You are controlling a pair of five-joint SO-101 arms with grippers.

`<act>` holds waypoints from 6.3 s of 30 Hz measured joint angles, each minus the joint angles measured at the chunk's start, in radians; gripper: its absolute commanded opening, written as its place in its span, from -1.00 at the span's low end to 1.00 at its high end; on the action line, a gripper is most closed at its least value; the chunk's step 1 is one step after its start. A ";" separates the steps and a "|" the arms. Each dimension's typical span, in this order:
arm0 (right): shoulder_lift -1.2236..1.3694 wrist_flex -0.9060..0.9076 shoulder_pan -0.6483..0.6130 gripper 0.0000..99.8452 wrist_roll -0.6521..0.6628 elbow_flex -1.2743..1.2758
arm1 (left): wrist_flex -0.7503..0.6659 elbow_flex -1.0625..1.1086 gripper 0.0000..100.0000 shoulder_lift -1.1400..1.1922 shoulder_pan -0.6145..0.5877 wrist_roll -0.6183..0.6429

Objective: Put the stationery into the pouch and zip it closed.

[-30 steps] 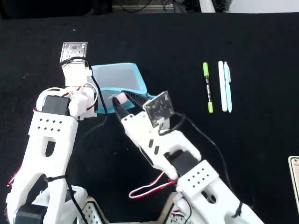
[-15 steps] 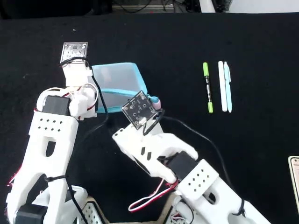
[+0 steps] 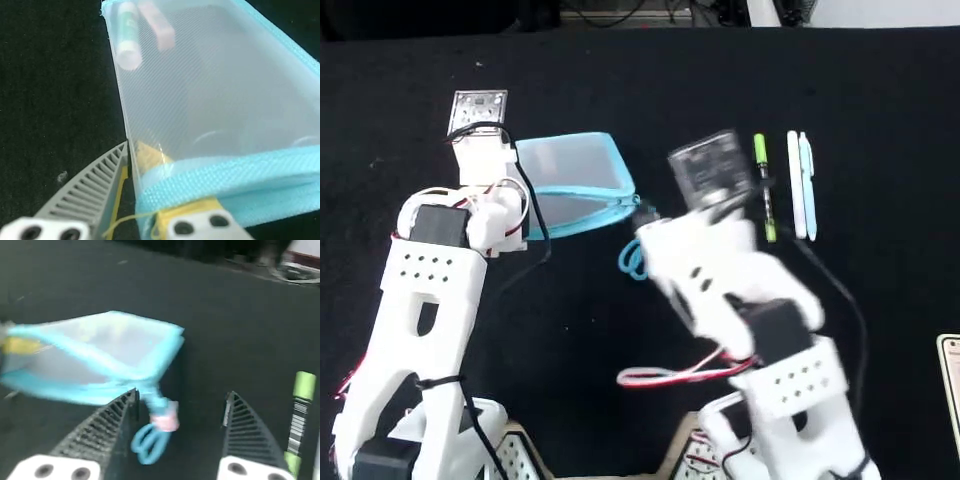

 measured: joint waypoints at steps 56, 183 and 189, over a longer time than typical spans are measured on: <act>2.084 0.098 0.450 -0.76 0.186 -1.660 | 0.000 0.000 -0.94 0.000 0.000 0.000; 1.117 0.232 0.206 -0.98 0.284 -0.328 | 0.000 0.000 -0.94 0.000 0.000 0.000; 1.134 0.078 0.209 -0.74 0.282 -0.256 | 0.000 0.000 -0.94 0.000 0.000 0.000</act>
